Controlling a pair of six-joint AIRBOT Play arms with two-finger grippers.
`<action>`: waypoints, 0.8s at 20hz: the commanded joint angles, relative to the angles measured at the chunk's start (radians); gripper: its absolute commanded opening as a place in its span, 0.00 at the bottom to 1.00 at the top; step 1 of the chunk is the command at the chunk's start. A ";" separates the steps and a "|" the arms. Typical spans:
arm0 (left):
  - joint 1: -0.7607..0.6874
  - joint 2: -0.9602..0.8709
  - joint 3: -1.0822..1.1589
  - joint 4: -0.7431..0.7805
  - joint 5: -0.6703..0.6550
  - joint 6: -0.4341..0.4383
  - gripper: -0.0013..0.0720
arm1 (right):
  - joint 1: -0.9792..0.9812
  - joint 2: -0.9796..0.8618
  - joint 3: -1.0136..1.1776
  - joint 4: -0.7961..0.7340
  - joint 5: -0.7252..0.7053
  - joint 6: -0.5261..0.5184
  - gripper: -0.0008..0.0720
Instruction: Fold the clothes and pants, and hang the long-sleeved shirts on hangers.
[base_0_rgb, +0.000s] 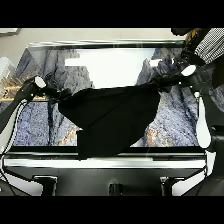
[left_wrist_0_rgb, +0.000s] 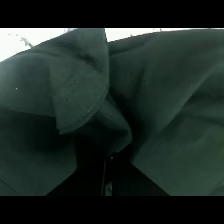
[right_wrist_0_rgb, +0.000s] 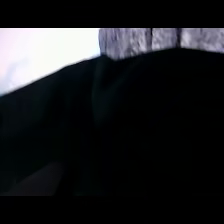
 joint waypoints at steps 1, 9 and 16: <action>0.014 -0.013 0.030 -0.002 -0.049 0.012 0.04 | -0.076 0.072 -0.002 -0.003 0.288 -0.127 0.53; 0.063 0.002 0.050 -0.002 -0.151 0.026 0.04 | -0.042 0.530 -0.797 0.123 0.193 -0.116 0.66; 0.063 0.002 0.050 -0.002 -0.195 0.038 0.04 | 0.338 0.761 -1.292 0.238 -0.163 0.069 0.68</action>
